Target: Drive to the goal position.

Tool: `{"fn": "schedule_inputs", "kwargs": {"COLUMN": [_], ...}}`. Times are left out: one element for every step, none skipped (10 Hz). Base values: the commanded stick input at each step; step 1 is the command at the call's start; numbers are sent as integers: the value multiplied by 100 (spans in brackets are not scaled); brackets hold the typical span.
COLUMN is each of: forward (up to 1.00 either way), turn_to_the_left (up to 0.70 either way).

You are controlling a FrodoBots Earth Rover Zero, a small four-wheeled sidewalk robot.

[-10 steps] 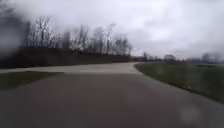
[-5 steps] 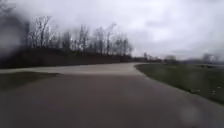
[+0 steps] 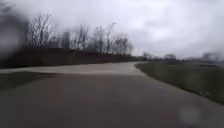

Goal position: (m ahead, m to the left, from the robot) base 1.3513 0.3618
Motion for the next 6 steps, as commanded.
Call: {"fn": "schedule_inputs", "kwargs": {"forward": [70, 70, 70, 70, 70, 70], "turn_to_the_left": [0, 0, 0, 0, 0, 0]}}
